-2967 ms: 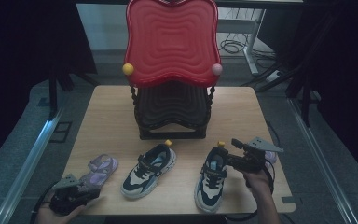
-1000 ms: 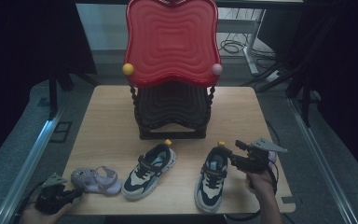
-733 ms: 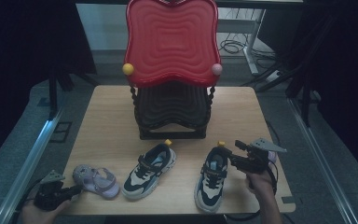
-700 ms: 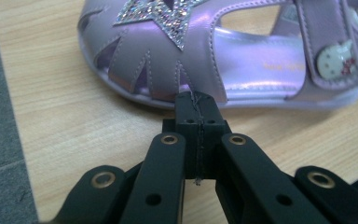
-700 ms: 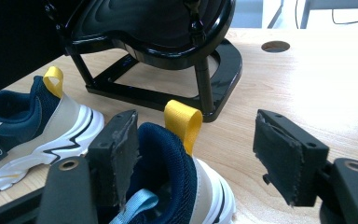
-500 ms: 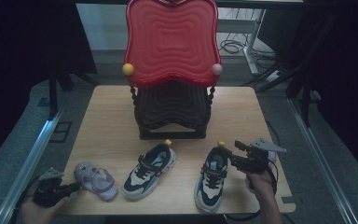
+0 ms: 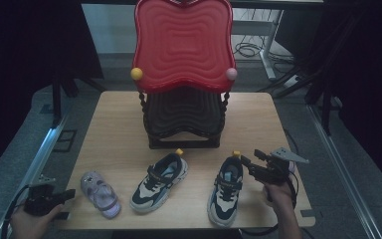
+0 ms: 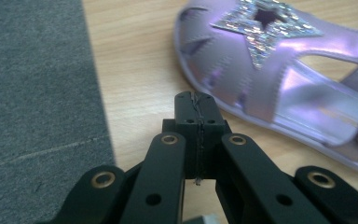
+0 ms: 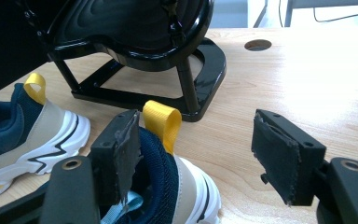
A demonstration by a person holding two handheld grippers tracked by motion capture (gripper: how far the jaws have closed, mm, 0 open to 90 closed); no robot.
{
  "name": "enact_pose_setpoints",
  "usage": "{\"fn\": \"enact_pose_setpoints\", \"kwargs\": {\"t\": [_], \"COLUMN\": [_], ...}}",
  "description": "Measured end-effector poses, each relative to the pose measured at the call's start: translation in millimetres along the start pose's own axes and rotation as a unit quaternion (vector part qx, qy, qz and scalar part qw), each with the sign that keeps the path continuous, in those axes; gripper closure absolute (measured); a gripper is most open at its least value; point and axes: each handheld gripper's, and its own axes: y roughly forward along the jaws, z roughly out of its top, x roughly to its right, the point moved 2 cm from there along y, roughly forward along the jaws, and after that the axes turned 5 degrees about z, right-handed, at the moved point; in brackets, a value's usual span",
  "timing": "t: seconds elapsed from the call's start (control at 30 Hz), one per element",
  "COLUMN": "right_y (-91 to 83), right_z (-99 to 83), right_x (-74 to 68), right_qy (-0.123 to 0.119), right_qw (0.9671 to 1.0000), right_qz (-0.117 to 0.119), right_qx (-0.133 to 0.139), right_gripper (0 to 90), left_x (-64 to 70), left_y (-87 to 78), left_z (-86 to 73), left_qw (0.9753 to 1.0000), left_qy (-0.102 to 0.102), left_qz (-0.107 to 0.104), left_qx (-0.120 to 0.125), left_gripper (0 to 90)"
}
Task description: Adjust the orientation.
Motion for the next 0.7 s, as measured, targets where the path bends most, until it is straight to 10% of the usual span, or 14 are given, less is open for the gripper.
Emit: {"fn": "enact_pose_setpoints", "kwargs": {"t": [0.7], "right_y": [-2.0], "right_z": [0.1], "right_x": [2.1], "right_qy": [0.019], "right_qw": [0.9996], "right_qz": [-0.015], "right_qx": [0.014], "right_gripper": [33.9], "left_x": [2.1], "left_y": [24.0], "left_z": [37.6], "left_qw": [0.9998], "left_qy": [0.006], "left_qz": [-0.02], "left_qx": [-0.006], "left_gripper": [89.9]}}
